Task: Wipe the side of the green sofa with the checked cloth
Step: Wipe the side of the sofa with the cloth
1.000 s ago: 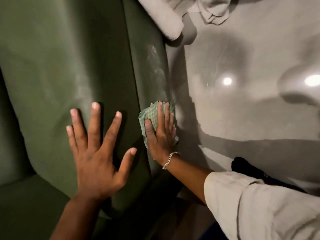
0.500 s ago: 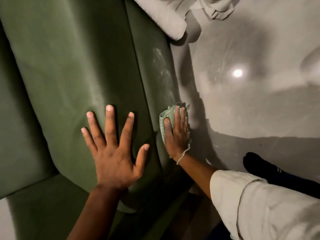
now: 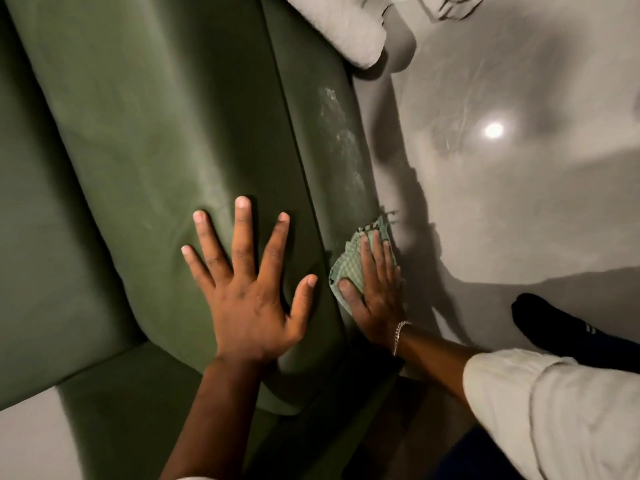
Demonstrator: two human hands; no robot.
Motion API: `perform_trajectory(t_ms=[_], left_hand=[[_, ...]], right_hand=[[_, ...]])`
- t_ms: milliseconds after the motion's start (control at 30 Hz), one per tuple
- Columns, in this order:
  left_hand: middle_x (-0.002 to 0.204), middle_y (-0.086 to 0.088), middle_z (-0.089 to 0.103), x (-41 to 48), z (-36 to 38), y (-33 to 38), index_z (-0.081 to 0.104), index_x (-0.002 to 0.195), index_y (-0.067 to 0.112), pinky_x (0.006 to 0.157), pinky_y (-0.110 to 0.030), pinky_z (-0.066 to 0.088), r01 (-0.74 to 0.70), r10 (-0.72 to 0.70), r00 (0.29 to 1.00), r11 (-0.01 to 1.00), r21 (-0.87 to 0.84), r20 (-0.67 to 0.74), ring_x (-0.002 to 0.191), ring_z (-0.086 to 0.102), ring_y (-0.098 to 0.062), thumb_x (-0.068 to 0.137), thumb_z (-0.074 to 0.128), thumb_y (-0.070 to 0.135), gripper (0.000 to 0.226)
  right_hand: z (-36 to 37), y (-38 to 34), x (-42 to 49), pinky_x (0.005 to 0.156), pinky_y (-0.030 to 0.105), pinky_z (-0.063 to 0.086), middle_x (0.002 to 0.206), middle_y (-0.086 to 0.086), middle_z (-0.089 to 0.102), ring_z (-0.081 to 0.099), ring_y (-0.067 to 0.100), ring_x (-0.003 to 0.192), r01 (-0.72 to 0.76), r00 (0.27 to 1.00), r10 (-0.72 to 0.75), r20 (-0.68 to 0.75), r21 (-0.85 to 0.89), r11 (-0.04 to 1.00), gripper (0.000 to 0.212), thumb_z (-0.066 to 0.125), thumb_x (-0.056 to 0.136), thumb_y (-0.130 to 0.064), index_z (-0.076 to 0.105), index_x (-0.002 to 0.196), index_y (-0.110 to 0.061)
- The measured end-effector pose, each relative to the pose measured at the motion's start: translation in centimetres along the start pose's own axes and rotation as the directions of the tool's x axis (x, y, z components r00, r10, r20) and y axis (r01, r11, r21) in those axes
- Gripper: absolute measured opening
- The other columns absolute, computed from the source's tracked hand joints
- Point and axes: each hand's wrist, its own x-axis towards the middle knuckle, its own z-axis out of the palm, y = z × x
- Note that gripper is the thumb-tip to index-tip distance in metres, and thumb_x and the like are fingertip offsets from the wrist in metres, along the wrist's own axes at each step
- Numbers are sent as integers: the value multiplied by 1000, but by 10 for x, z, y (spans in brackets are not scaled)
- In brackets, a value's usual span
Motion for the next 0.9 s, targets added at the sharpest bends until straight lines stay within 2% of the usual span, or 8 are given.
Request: perform_trajectory(t_ms=[100, 233, 433, 533, 633, 700, 800, 900], left_hand=[[167, -6, 9, 3, 1, -3, 31, 149, 37, 116, -70, 7, -12, 12, 1000, 1000, 3, -13, 152, -4, -46, 84, 44, 65, 72], [168, -4, 8, 7, 3, -8, 34, 147, 39, 116, -71, 7, -52, 52, 997, 999, 3, -51, 152, -4, -47, 85, 43, 64, 68], [166, -5, 13, 21, -7, -7, 45, 143, 36, 115, -72, 7, -71, 70, 996, 997, -26, -47, 151, -2, -48, 86, 45, 60, 62], [166, -8, 17, 38, -13, -17, 49, 140, 34, 114, -72, 11, -123, 120, 991, 992, -40, -55, 150, 0, -51, 87, 46, 58, 58], [165, -10, 19, 59, -17, -23, 52, 138, 33, 115, -70, 13, -110, 104, 990, 991, -71, -91, 150, 1, -51, 87, 47, 57, 56], [165, -11, 17, 65, -20, -21, 53, 137, 32, 115, -71, 13, -86, 78, 993, 992, -94, -88, 151, 0, -50, 87, 48, 57, 56], [165, -13, 17, 70, -22, -22, 55, 136, 30, 115, -71, 12, -98, 92, 993, 991, -91, -72, 150, -2, -51, 86, 49, 57, 58], [166, -12, 16, 75, -22, -24, 54, 136, 32, 114, -72, 12, -104, 99, 993, 990, -98, -59, 150, -4, -50, 85, 50, 59, 58]], right_hand=[[-2, -18, 32, 118, 62, 22, 168, 2, 6, 5, 27, 155, 32, 998, -30, -50, 25, 999, 73, 14, 92, -67, -5, 155, -35], [-12, -31, 78, 118, 59, 23, 167, 7, 16, 12, 28, 155, 155, 982, -154, -113, -7, 988, 74, 16, 92, -64, 13, 156, -27], [-3, -9, 37, 117, 64, 21, 168, 3, 4, 2, 27, 156, 122, 991, -121, -61, 22, 992, 75, 17, 91, -68, -7, 154, -36], [-8, -26, 73, 117, 63, 22, 167, 4, 11, 8, 28, 155, 172, 980, -170, -103, 12, 985, 71, 18, 93, -65, 0, 155, -36], [-22, -42, 123, 121, 55, 21, 166, 3, 19, 16, 28, 153, 11, 985, 11, -174, 127, 992, 72, 26, 90, -64, 19, 154, -31], [-24, -35, 115, 123, 52, 21, 166, 3, 18, 16, 25, 154, -90, 980, 124, -158, 206, 974, 73, 24, 89, -61, 22, 154, -27], [-14, -27, 73, 122, 55, 18, 167, 1, 12, 10, 22, 155, -105, 984, 133, -118, 219, 970, 75, 20, 90, -67, 16, 155, -29], [-10, -48, 89, 121, 58, 18, 167, -3, 12, 9, 23, 155, -35, 987, 60, -151, 165, 986, 72, 18, 90, -71, 10, 154, -38]])
